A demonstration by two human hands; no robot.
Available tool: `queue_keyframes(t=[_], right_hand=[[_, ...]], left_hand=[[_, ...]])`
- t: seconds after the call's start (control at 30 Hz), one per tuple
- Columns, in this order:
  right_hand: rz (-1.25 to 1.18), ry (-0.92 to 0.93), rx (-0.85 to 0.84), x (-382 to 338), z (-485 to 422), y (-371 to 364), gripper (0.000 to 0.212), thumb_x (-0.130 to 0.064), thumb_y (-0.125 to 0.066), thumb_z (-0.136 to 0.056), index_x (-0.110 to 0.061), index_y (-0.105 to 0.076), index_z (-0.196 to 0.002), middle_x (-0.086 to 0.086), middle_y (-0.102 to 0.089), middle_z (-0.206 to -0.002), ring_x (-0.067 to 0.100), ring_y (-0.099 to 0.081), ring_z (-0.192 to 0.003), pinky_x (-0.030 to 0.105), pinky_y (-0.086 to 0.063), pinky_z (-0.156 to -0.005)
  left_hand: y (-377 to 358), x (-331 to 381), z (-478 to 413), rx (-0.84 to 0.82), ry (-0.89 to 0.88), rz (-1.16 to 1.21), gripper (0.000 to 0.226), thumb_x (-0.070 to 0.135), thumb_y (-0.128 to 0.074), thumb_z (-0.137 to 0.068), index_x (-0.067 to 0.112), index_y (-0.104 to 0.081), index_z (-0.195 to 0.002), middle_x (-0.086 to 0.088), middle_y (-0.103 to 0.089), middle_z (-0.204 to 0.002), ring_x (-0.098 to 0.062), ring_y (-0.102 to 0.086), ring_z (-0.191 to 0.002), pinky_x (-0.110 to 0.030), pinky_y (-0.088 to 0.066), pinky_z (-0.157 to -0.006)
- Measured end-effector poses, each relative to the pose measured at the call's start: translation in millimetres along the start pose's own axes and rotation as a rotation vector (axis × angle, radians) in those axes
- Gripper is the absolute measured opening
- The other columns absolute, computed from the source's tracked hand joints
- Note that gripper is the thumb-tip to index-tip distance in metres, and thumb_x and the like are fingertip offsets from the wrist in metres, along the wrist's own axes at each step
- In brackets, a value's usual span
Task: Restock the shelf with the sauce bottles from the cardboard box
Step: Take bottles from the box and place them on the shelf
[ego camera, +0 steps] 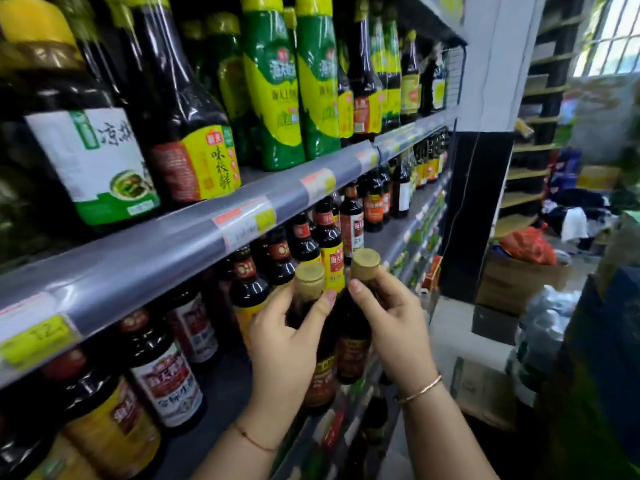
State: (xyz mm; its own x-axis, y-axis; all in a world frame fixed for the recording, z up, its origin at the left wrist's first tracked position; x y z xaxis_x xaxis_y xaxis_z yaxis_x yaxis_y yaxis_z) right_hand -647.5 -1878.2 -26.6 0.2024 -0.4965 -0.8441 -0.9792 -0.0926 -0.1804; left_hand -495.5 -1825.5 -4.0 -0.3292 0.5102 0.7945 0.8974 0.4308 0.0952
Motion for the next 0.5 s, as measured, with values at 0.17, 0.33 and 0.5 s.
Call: queue_keyframes(t=[0.17, 0.33, 0.5], right_hand=[[-0.077, -0.056, -0.161, 9.4, -0.8, -51.6, 0.024, -0.017, -0.062, -0.087, -0.016, -0.067, -0.111, 0.002, -0.071, -0.111, 0.017, -0.063, -0.109, 0.040, -0.049, -0.097], [-0.130, -0.061, -0.332, 12.2, 0.8, -99.6, 0.021, -0.013, -0.060, -0.088, -0.013, -0.067, -0.108, -0.003, -0.071, -0.104, 0.010, -0.063, -0.101, 0.032, -0.049, -0.093], [-0.175, -0.065, -0.421, 14.1, 2.8, -132.2, 0.024, -0.012, -0.060, -0.089, -0.014, -0.066, -0.112, 0.005, -0.070, -0.111, 0.016, -0.063, -0.108, 0.031, -0.049, -0.096]], left_hand=[[48.8, 2.4, 1.8, 0.112, 0.014, -0.068, 0.016, 0.035, -0.069, -0.079, 0.036, -0.069, -0.094, 0.012, -0.073, -0.097, -0.005, -0.066, -0.098, -0.027, -0.051, -0.087], [88.7, 0.5, 8.4, 0.210, 0.054, -0.159, 0.025, 0.035, -0.068, -0.076, 0.025, -0.071, -0.100, 0.007, -0.073, -0.099, -0.008, -0.066, -0.099, -0.018, -0.049, -0.087], [120.6, -4.3, 12.5, 0.312, 0.059, -0.174, 0.015, 0.035, -0.071, -0.078, 0.035, -0.070, -0.092, 0.009, -0.074, -0.096, -0.008, -0.067, -0.097, -0.031, -0.050, -0.090]])
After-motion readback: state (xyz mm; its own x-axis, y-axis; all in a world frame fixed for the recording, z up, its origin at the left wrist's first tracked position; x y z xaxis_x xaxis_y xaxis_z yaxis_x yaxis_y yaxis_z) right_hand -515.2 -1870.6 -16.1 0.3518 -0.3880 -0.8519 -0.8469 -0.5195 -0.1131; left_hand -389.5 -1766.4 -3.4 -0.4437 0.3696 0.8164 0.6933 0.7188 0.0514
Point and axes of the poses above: each hand's wrist, its own z-axis away from the middle knuckle, its own y-axis out of the back of the hand, x = y × z, the point moved 8 cm from there along -z, towards the middle knuckle
